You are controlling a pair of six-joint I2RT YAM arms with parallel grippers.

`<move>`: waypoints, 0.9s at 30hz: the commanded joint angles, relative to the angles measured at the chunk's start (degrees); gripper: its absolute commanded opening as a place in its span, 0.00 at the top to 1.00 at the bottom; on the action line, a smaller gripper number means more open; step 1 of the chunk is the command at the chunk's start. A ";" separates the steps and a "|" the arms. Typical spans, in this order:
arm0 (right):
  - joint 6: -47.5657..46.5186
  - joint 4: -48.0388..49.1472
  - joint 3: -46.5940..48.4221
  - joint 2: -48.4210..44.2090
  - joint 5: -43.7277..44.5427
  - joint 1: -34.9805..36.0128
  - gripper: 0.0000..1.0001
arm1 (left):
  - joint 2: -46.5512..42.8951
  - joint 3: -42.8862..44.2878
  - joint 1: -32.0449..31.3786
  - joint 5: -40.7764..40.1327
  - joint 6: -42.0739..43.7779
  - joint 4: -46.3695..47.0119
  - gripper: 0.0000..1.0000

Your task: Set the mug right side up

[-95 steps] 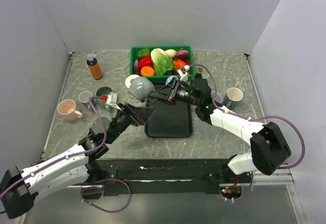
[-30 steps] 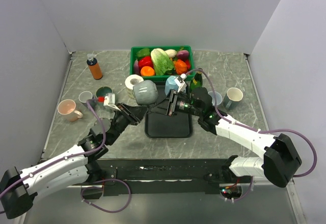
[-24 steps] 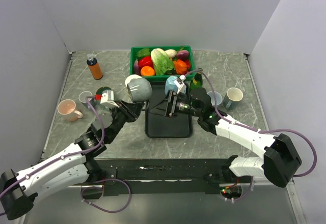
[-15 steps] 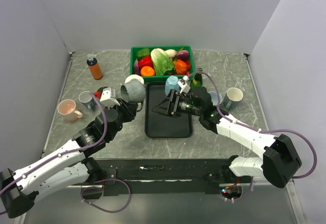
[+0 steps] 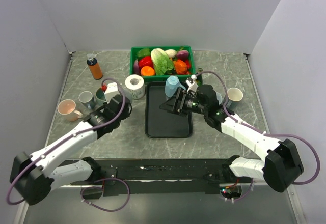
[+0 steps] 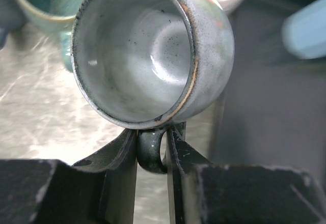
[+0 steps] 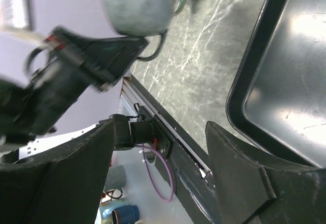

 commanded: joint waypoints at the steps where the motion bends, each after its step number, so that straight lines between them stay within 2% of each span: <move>1: -1.16 -0.41 -0.48 -2.84 -0.81 -1.58 0.21 | 4.42 3.26 4.19 4.56 4.81 3.97 0.99; 6: -0.37 -0.06 -1.97 -3.37 -2.65 -3.43 0.21 | 12.85 7.03 4.63 5.63 10.70 6.52 0.99; 16: -0.11 0.03 -3.64 -4.42 -4.68 -5.54 0.21 | 25.77 13.36 5.86 4.58 12.99 7.06 0.99; 27: -0.81 -0.49 -3.91 -3.81 -5.39 -6.60 0.21 | 30.09 15.65 5.77 0.80 11.76 1.34 0.99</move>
